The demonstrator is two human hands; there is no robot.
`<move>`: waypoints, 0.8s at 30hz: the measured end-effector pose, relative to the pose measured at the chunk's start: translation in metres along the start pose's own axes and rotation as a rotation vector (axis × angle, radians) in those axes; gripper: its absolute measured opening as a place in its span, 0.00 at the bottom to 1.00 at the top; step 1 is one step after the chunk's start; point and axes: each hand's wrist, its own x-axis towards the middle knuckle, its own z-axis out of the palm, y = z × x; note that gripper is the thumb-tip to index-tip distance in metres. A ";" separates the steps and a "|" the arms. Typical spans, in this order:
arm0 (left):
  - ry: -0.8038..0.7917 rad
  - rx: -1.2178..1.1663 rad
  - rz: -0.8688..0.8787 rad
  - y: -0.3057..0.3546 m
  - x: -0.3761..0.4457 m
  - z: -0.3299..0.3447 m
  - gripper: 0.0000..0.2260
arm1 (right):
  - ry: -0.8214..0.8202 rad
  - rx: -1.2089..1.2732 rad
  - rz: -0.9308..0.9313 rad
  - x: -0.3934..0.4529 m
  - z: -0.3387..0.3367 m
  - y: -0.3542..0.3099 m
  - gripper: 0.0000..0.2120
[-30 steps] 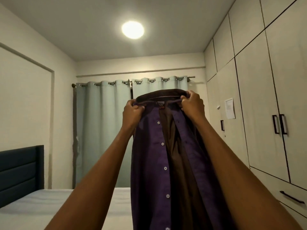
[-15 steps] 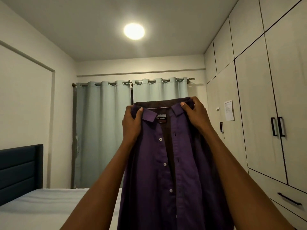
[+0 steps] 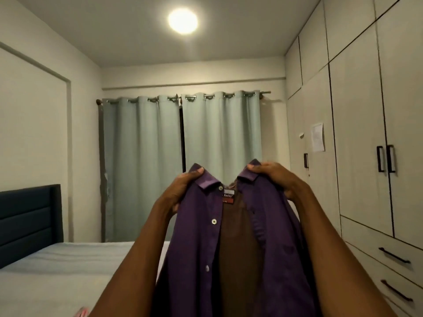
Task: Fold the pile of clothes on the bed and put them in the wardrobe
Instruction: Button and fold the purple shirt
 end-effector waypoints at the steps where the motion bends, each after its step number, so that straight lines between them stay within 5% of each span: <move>1: 0.053 0.131 -0.027 -0.025 0.002 -0.005 0.20 | 0.007 -0.094 0.044 0.003 0.002 0.028 0.20; 5: 0.181 0.626 -0.243 -0.178 -0.022 -0.032 0.20 | -0.070 -0.299 0.285 -0.013 0.028 0.177 0.15; 9: 0.169 0.831 -0.481 -0.312 -0.088 -0.038 0.18 | -0.153 -0.345 0.445 -0.071 0.071 0.309 0.12; 13: 0.064 0.702 -0.660 -0.385 -0.137 -0.035 0.18 | -0.337 -0.285 0.739 -0.118 0.093 0.389 0.07; 17: 0.025 0.237 -0.909 -0.413 -0.140 -0.055 0.19 | -0.509 -0.072 0.827 -0.122 0.091 0.421 0.12; 20: 0.126 0.188 -0.881 -0.420 -0.121 -0.065 0.15 | -0.411 0.125 0.791 -0.107 0.086 0.437 0.13; 24: 0.319 0.625 -0.712 -0.461 -0.101 -0.081 0.18 | -0.173 -0.101 0.682 -0.082 0.094 0.484 0.09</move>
